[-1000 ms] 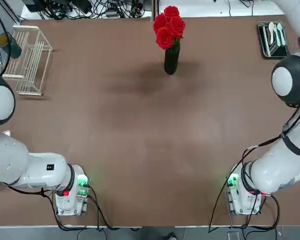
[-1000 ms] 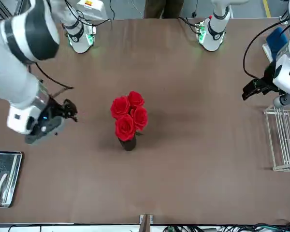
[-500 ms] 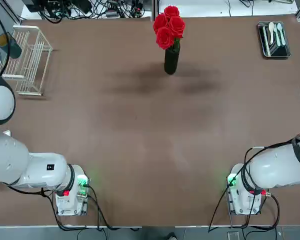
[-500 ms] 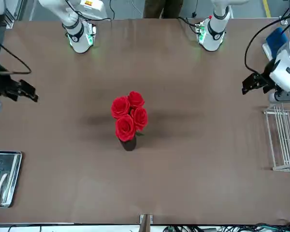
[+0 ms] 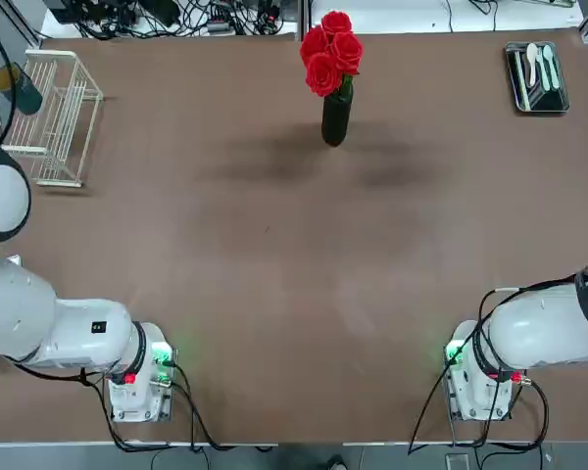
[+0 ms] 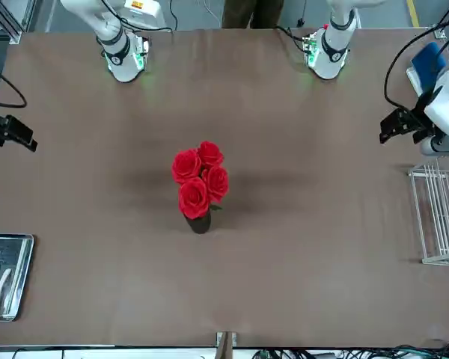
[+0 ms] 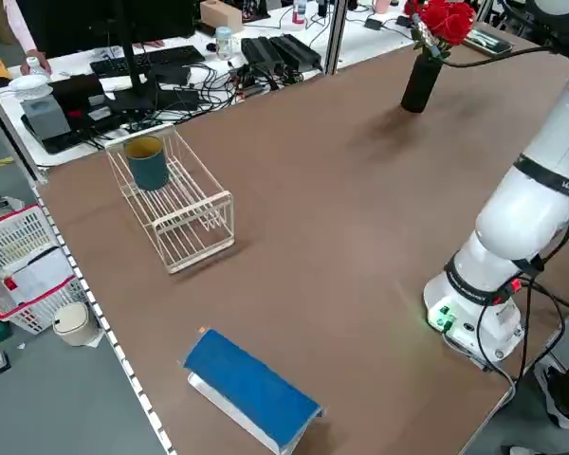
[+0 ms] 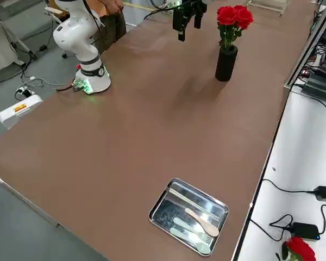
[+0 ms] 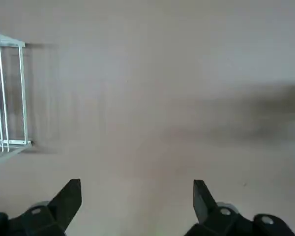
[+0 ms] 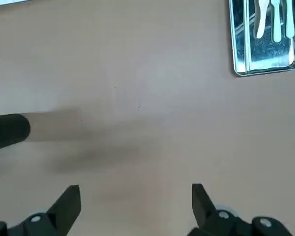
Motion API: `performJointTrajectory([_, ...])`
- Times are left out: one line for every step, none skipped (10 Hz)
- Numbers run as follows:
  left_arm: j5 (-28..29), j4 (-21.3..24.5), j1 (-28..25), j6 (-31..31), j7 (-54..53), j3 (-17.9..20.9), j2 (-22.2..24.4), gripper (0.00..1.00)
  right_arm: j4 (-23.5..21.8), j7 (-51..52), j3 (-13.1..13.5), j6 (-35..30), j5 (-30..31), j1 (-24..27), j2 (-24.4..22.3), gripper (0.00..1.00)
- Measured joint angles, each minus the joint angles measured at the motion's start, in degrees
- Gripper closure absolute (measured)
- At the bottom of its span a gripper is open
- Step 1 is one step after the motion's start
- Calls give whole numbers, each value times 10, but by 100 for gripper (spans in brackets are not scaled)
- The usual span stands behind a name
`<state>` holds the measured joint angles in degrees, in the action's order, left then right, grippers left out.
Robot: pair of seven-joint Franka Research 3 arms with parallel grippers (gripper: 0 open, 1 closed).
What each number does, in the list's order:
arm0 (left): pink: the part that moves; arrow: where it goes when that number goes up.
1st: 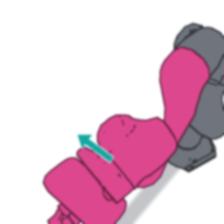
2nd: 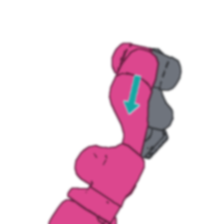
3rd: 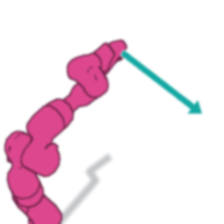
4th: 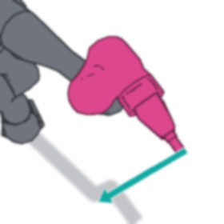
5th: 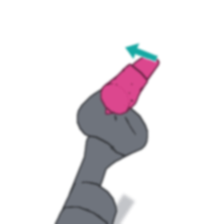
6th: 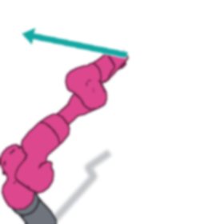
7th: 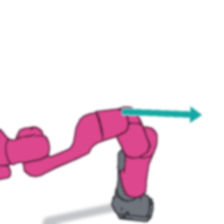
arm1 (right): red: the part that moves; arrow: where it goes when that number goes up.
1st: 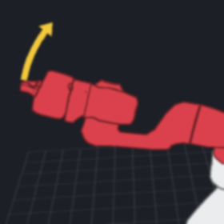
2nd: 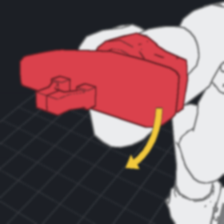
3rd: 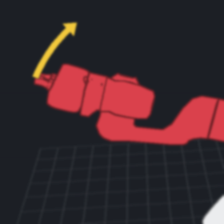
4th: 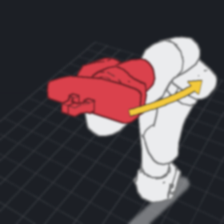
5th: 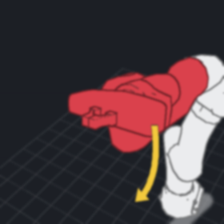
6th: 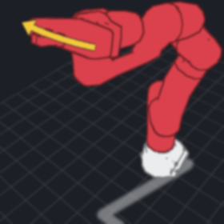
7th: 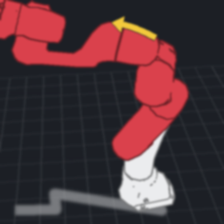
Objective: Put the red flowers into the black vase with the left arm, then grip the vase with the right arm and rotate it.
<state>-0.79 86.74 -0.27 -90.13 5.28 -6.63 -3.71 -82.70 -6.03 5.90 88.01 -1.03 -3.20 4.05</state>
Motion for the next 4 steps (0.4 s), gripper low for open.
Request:
performJointTrajectory([0, 0, 1, -6, 0, -1, -4, 0, -1, 0, 0, 4, 0, 1, 0, 0])
performJointTrajectory([0, 0, 2, -8, 0, -2, -7, 0, -1, 0, -1, 8, 0, 2, 0, 0])
performJointTrajectory([0, 0, 2, -8, 0, -3, -8, 0, -2, 3, -1, 14, 1, 2, 0, 0])
performJointTrajectory([0, -1, 1, -8, 0, -3, -8, 0, -2, 8, -8, 18, 1, 5, 0, 0])
